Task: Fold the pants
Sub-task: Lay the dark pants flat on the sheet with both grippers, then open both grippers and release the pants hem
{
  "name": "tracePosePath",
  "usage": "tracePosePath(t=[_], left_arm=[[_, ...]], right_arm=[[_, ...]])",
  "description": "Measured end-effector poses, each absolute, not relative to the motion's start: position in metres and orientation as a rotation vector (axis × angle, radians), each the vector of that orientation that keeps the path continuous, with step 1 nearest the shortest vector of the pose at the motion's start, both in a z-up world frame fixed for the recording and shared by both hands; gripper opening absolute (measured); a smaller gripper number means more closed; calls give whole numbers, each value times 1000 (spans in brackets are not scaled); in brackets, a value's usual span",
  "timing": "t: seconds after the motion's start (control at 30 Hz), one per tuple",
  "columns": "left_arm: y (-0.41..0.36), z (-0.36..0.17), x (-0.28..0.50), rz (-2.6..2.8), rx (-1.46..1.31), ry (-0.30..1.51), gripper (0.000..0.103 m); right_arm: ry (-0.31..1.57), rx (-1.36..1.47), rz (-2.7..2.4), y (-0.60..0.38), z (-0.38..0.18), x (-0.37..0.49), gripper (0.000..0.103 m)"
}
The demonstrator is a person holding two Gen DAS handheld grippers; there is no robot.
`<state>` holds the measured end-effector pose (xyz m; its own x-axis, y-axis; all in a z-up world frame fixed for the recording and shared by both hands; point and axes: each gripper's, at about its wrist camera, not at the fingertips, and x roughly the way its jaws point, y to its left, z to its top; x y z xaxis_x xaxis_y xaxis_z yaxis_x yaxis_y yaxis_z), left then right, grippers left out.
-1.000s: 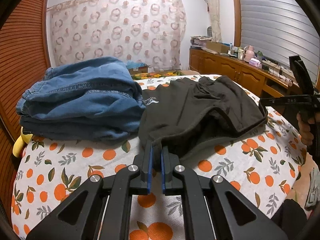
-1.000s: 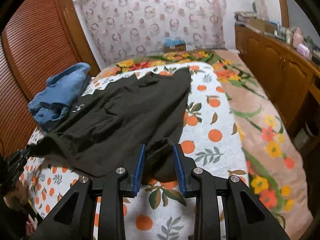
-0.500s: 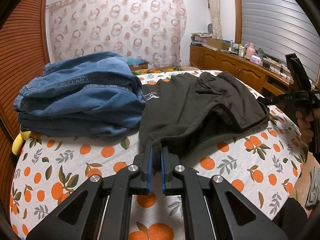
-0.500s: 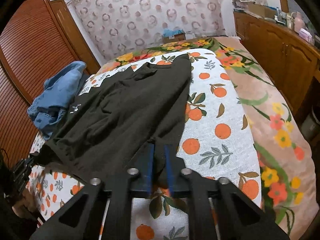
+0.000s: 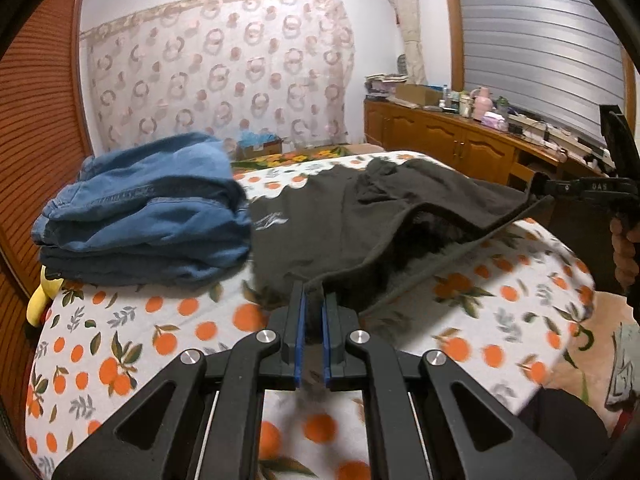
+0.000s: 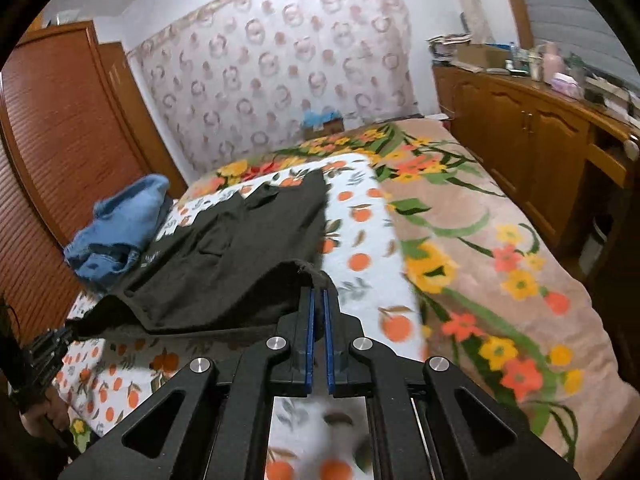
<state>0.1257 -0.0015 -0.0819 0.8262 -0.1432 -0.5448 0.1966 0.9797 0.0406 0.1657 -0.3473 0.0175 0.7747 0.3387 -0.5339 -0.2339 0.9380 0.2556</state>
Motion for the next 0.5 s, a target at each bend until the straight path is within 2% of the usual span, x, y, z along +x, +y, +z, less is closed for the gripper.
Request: tracePosePath(t=[0.17,0.37,0.5], left_arm=[[-5,-76,98,-180,67,562,7],[-4,-92,83,-209,69,625,8],[-4,-98,76,-213,70,646,11]], right_arm=[[560,237,333,-368,16,116,4],[662,294,293,-373,-35,89,4],[659,199,236,-365,-42,71,4]])
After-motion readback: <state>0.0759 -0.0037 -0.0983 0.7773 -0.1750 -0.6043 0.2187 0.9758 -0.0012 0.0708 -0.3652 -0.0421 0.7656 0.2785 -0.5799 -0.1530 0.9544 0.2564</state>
